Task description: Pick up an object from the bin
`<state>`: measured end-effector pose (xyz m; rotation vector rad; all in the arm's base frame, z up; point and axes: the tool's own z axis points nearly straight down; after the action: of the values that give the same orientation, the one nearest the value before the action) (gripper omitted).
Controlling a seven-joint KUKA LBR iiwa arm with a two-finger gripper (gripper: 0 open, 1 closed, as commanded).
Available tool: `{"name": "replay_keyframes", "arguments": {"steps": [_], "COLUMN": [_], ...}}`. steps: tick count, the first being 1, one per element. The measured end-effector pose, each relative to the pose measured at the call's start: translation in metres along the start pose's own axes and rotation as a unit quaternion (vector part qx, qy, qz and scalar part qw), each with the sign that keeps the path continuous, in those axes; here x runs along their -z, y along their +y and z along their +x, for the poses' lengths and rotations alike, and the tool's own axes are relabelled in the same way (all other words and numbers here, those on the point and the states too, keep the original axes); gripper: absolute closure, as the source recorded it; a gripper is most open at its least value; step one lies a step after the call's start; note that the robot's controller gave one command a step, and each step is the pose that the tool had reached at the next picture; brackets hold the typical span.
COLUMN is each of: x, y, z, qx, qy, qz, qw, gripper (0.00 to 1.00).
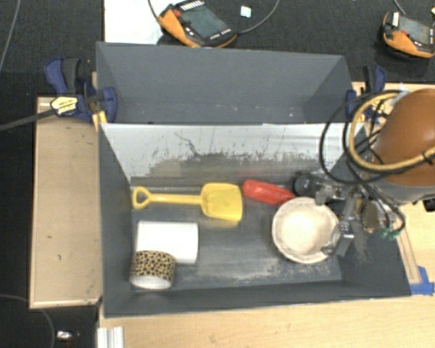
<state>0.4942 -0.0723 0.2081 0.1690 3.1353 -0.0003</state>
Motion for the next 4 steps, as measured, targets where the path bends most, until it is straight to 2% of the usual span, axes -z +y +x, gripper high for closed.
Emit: {"name": "replay_keyframes", "arguments": {"steps": [1, 2, 3, 4], "x": [-0.094, -0.085, -0.140, -0.137], "y": [0.000, 0.001, 0.017, 0.021], "z": [-0.011, -0.002, -0.003, -0.003], "qx": [0.057, -0.039, 0.066, 0.067], "qy": [-0.0015, -0.0077, 0.0015, -0.0096], "qz": [0.000, 0.000, -0.001, 0.001], "qw": [0.9983, 0.9992, 0.9978, 0.9977], "gripper": [0.00, 0.00, 0.00, 1.00]}}
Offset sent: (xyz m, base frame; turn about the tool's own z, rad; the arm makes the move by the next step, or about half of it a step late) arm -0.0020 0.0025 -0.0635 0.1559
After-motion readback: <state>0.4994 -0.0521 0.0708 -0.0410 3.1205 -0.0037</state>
